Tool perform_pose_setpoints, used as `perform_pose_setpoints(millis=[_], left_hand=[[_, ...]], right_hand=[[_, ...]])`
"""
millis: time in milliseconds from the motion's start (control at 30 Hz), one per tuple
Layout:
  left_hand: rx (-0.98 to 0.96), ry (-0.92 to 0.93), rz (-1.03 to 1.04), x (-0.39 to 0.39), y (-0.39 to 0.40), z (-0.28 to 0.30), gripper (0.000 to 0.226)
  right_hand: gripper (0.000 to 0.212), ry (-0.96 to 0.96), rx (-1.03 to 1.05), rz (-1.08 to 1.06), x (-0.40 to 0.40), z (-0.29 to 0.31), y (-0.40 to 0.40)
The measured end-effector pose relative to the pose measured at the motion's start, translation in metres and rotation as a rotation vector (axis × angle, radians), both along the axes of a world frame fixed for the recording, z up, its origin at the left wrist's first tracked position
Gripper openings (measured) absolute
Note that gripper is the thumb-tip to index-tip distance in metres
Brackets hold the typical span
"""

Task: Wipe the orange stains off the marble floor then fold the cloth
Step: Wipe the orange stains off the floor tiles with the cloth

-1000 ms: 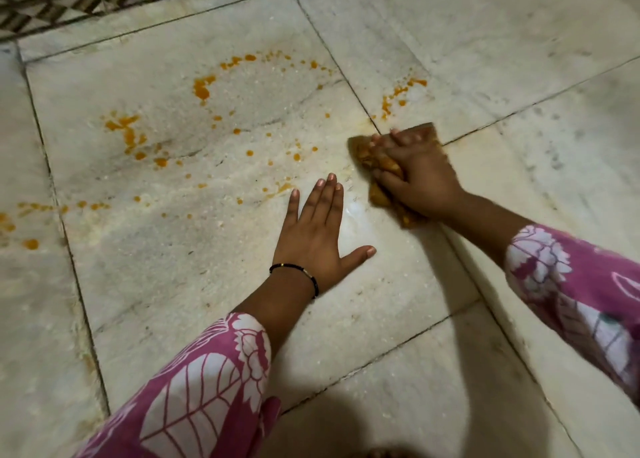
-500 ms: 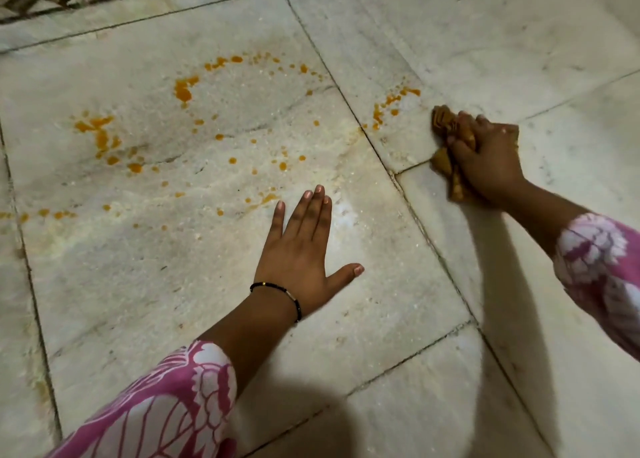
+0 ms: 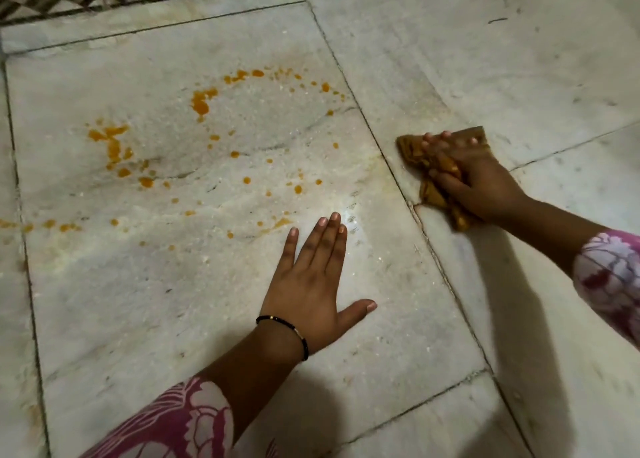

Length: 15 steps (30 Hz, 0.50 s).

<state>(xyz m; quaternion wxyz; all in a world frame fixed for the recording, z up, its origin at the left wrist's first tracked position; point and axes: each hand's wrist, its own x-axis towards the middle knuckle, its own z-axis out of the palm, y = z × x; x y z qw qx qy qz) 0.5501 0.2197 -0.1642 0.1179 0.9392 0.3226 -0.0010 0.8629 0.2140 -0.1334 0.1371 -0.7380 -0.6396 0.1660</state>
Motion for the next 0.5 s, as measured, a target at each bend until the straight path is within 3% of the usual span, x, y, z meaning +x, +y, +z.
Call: perform_pose_setpoints(millis=[100,167,300,400,500], left_hand=[[-0.001,0.014,0.002,0.0,0.0,0.001,0.095],[0.004,0.023,0.001,0.0,-0.001,0.001,0.095],[0.016,0.031,0.005,0.0,0.0,0.002,0.095],[0.008,0.006,0.004,0.0,0.0,0.001,0.095],[0.01,-0.001,0.008,-0.001,-0.001,-0.001,0.095]], right_hand=[[0.057,-0.058,0.021,-0.28,0.017,-0.005,0.042],[0.057,-0.126,0.023,-0.344,0.003,-0.011,0.075],[0.057,-0.118,0.012,-0.094,-0.055,-0.01,0.082],[0.061,-0.156,0.004,0.124,-0.091,-0.005,0.016],[0.061,-0.204,0.001,0.142,-0.08,-0.003,-0.054]])
